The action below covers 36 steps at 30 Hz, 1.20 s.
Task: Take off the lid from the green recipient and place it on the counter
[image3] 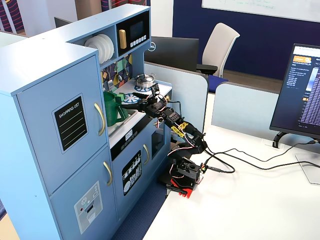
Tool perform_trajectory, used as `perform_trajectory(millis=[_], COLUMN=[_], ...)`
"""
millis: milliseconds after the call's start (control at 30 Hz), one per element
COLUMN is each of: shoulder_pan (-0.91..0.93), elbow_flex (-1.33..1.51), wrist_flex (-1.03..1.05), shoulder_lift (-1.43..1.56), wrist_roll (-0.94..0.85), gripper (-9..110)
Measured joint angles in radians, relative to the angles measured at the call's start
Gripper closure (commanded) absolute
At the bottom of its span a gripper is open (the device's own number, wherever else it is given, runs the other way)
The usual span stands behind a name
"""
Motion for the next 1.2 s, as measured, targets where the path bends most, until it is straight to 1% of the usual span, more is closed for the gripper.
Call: perform_trajectory(millis=[600,1200], shoulder_pan=[-0.052,-0.049], elbow_flex=[-0.089,-0.17], wrist_flex=[-0.072,-0.091], shoulder_lift=[-0.179,-0.313], wrist_roll=[-0.017,-0.026], gripper=[50,55])
